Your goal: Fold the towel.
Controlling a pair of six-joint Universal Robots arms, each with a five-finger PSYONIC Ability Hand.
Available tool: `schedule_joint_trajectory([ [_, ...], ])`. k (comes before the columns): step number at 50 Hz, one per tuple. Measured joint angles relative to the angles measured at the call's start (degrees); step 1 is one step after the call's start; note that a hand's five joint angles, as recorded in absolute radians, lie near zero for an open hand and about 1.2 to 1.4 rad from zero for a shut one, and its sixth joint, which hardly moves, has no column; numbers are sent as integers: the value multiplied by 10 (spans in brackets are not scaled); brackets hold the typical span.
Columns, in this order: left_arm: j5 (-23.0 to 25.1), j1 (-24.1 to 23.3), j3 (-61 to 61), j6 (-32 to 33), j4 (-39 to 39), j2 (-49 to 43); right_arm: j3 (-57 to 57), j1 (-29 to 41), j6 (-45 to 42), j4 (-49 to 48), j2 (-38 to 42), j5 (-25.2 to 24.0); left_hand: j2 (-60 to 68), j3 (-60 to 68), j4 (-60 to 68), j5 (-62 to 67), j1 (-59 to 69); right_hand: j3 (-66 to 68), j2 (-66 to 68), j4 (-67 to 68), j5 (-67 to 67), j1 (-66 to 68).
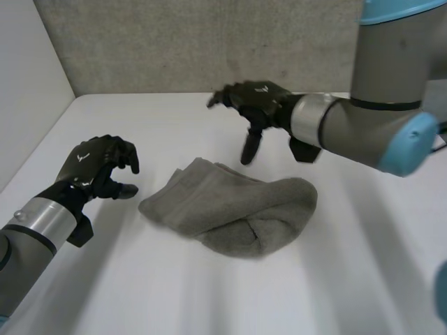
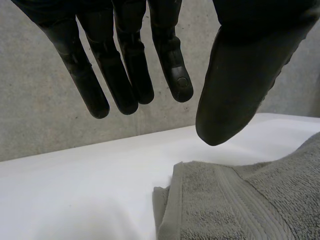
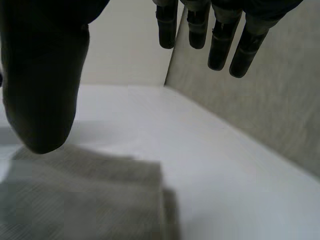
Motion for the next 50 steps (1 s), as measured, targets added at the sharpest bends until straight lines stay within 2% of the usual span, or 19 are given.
schedule_joint_trajectory([
  [7,-1,-1,7,0,0,-13,237,-27,-7,-42,-125,-5,0,0,0,0,0,1,1,1,1,4],
  [14,-1,-1,15,0,0,-27,486,-45,-31,-151,-240,1,0,0,0,0,0,49,48,45,53,49],
  [17,-1,-1,17,0,0,-31,594,-43,-47,-250,-265,33,0,0,0,0,0,84,82,80,89,79],
  [21,-1,-2,17,0,0,-33,670,-37,-56,-336,-268,77,0,0,0,0,0,136,136,133,141,131],
  [26,-1,-4,16,0,0,-33,729,-30,-58,-410,-264,111,0,0,0,0,0,198,196,194,201,198],
  [31,-1,-5,14,0,0,-33,752,-25,-58,-455,-258,120,0,-1,0,0,0,238,234,234,240,237],
  [50,-1,-13,9,1,0,-33,731,27,-58,-519,-192,128,0,-1,0,0,0,276,266,273,276,270],
])
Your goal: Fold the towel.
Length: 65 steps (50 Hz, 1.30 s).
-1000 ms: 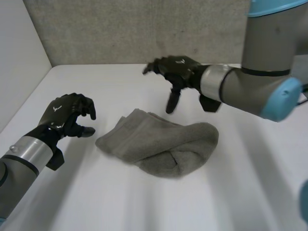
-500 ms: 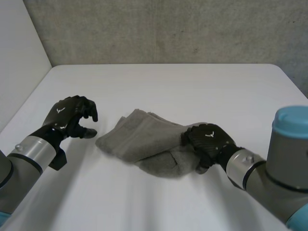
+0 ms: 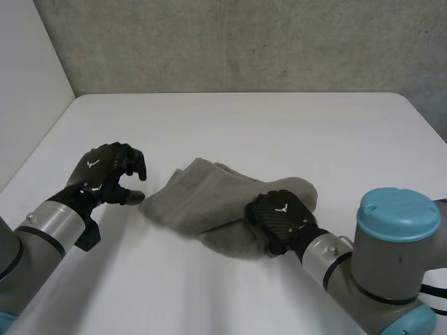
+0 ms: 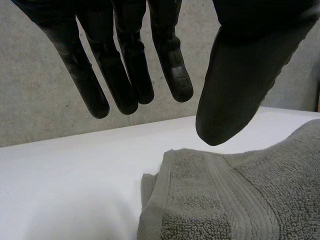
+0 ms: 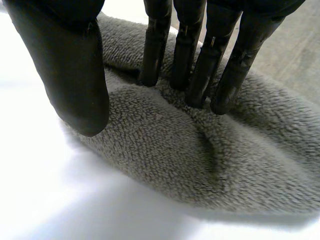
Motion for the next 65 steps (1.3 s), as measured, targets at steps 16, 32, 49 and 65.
schedule_joint_trajectory([
  [16,0,-1,-2,0,0,0,-31,-5,-26,25,-9,-5,0,-1,0,0,0,355,327,355,344,344],
  [32,0,-1,-2,-1,0,2,-306,-64,-268,245,22,-75,0,-1,0,0,0,356,327,355,344,345],
  [49,0,-1,-5,0,-1,2,-319,-25,-204,251,44,-109,0,-1,0,0,0,356,332,355,344,344],
  [65,-1,-36,8,1,-1,-23,-112,-183,-296,230,-14,-108,-30,-33,-31,-32,-34,0,1,2,-14,1],
])
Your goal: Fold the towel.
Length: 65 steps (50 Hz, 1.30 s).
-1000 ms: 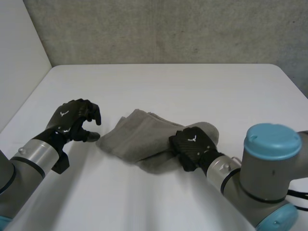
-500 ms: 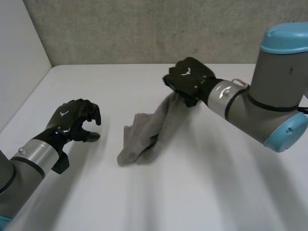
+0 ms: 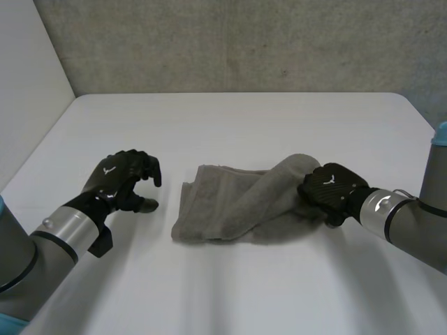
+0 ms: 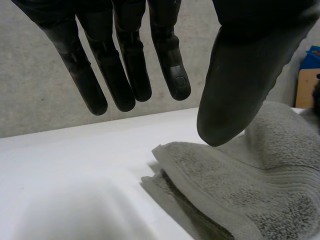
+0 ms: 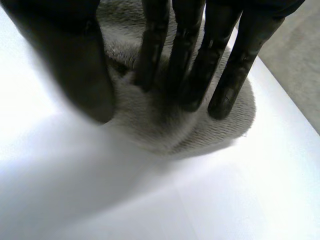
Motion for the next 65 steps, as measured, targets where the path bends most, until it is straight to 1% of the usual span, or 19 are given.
schedule_joint_trajectory([
  [1,0,-3,2,0,0,-2,4,-2,6,-3,-4,1,-2,-2,-2,-1,-2,-67,-64,-66,-67,-67],
  [3,0,-9,7,0,-1,-7,11,-4,27,-8,-12,2,-3,-2,-2,-3,-2,-128,-119,-128,-128,-120],
  [5,-1,-16,14,0,-3,-11,20,-4,57,-13,-21,3,-3,-2,-2,-4,-2,-142,-131,-144,-144,-135],
  [8,-1,-27,24,0,-4,-19,36,-2,116,-21,-34,4,-3,-2,-2,-4,-2,-143,-132,-147,-146,-137],
  [12,-3,-44,42,1,-5,-37,63,5,222,-51,-57,8,-3,-2,-2,-4,-2,-143,-132,-147,-145,-137],
  [13,-3,-47,45,2,-5,-39,66,6,234,-55,-59,9,-3,-2,-2,-4,-2,-143,-132,-147,-144,-137],
  [16,-5,-59,59,12,-7,-59,83,13,284,-83,-69,23,-3,-2,-2,-4,-2,-143,-132,-147,-142,-137],
  [18,-6,-70,71,33,-13,-79,93,18,306,-105,-71,45,-3,-2,-2,-4,-2,-140,-130,-144,-131,-134],
  [24,-16,-98,101,111,-40,-133,105,26,321,-148,-61,108,-4,-3,-3,-5,-4,-127,-125,-129,-108,-119],
  [28,-52,-122,127,181,-59,-175,103,28,322,-165,-37,138,-8,-8,-8,-9,-8,-87,-79,-91,-70,-80],
  [32,-90,-135,146,210,-65,-198,99,29,324,-169,-17,146,-18,-18,-18,-19,-19,-53,-47,-56,-37,-49],
  [34,-111,-142,159,216,-66,-210,98,31,328,-169,-10,148,-27,-27,-26,-28,-28,-35,-29,-39,-20,-32],
  [39,-134,-153,182,216,-67,-226,98,40,347,-168,-6,148,-28,-28,-27,-30,-29,-20,-17,-23,-6,-17],
  [46,-136,-161,189,212,-68,-231,97,56,377,-169,-12,147,-28,-28,-27,-28,-28,-17,-17,-22,-3,-16],
  [53,-133,-166,185,212,-69,-230,91,75,382,-187,-2,152,-25,-26,-24,-12,-15,-17,-17,-22,-3,-16],
  [61,-132,-173,176,212,-70,-227,73,90,375,-211,21,179,-25,-24,-24,-10,-14,-12,-6,-10,7,-8],
  [65,-132,-174,173,213,-71,-225,64,91,373,-214,28,184,-25,-24,-24,-10,-14,6,14,7,23,9],
])
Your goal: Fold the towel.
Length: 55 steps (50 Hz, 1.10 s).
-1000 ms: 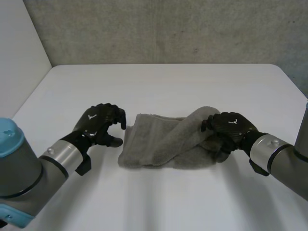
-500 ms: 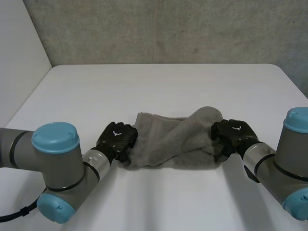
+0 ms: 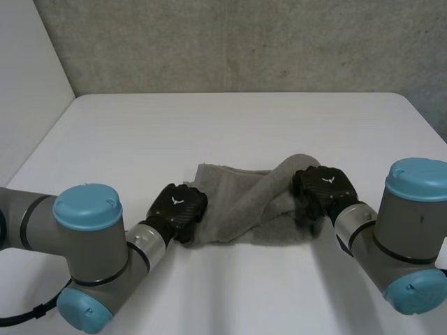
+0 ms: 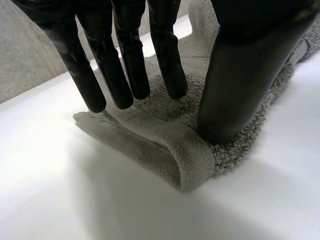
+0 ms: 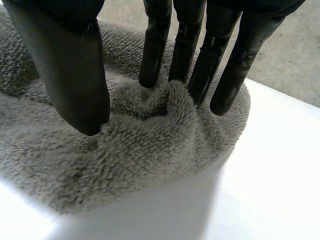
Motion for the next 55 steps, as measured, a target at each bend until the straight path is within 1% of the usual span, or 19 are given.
schedule_joint_trajectory([
  [4,0,0,-2,1,0,2,-10,-1,-2,-5,10,2,10,9,8,7,10,4,2,5,4,5],
  [8,0,0,-2,2,0,2,-16,-2,-9,-10,24,2,75,73,75,69,68,11,9,11,9,13],
  [12,1,0,-1,4,-1,1,-20,-4,-18,-15,38,3,157,155,159,148,144,66,69,63,60,70],
  [14,1,-1,1,4,-1,0,-21,-4,-21,-16,41,4,207,202,210,196,198,116,115,112,112,121],
  [19,1,-1,6,4,-1,0,-21,-5,-24,-16,42,6,251,243,253,236,237,207,210,205,203,223],
  [20,1,-1,7,4,-1,0,-21,-5,-24,-16,42,6,276,268,278,255,253,250,255,255,255,269],
  [22,1,-1,8,4,-1,1,-21,-6,-24,-16,40,7,298,289,297,265,263,314,306,319,317,326],
  [24,1,-1,10,4,-1,2,-21,-6,-24,-15,38,8,305,298,305,267,266,339,311,344,329,332],
  [30,1,-1,15,3,-6,9,-20,-7,-23,-13,19,9,319,313,322,278,274,348,311,347,329,332],
  [36,0,-1,25,-1,-12,32,-4,-11,-22,-1,-41,5,323,317,327,279,276,349,311,347,329,332],
  [42,-1,-1,30,-2,-13,48,15,-29,-37,40,-90,-6,323,317,327,279,276,349,311,347,329,332],
  [46,-2,-3,29,-2,-13,46,31,-43,-71,84,-101,-28,323,317,327,279,276,349,311,347,329,332],
  [48,-2,-5,27,-2,-13,41,43,-50,-100,110,-102,-47,323,317,327,279,276,349,311,347,329,332],
  [55,-2,-8,23,-2,-15,28,53,-68,-138,134,-100,-74,322,317,327,279,276,349,312,347,329,332],
])
